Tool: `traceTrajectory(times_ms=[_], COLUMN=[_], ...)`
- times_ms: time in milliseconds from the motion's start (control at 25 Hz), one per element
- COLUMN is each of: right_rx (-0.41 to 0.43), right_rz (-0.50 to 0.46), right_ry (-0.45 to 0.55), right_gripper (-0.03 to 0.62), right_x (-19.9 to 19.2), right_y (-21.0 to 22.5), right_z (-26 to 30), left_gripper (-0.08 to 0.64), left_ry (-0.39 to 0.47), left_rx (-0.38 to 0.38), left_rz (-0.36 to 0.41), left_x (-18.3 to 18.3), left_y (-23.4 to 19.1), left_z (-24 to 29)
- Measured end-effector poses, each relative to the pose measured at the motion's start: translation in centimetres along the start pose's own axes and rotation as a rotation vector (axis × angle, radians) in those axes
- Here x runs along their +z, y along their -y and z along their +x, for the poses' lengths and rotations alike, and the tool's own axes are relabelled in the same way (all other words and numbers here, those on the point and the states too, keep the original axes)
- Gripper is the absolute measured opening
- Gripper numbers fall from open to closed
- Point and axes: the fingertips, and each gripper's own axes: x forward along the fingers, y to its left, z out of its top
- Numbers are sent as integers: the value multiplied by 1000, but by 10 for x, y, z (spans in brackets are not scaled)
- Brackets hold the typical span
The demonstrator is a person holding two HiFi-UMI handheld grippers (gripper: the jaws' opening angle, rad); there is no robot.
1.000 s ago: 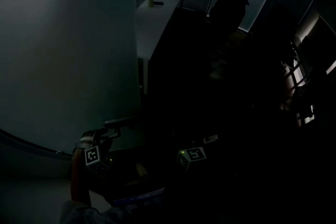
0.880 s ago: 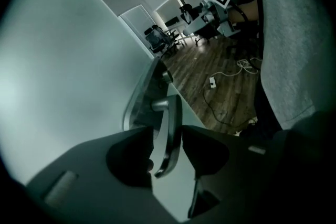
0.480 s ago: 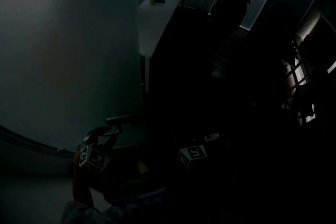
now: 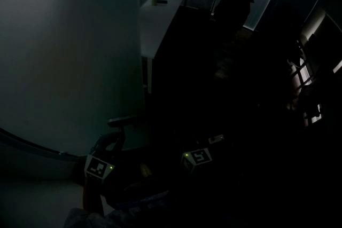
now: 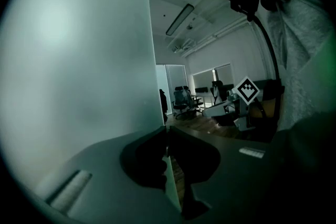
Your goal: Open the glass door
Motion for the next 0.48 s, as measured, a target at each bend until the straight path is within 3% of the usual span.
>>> traceTrajectory(times_ms=[160,480], right_rx=[13,51], right_rz=[-33,-68], right_ry=[10,36], right_gripper=[2,2], right_x=[9,21], right_y=[-8,-20], right_z=[-6,-9], left_gripper=[21,5], left_ry=[68,112], left_rx=[28,108], left_rz=[-67,-126], left_x=[10,12], left_y=[1,5], left_z=[0,-6])
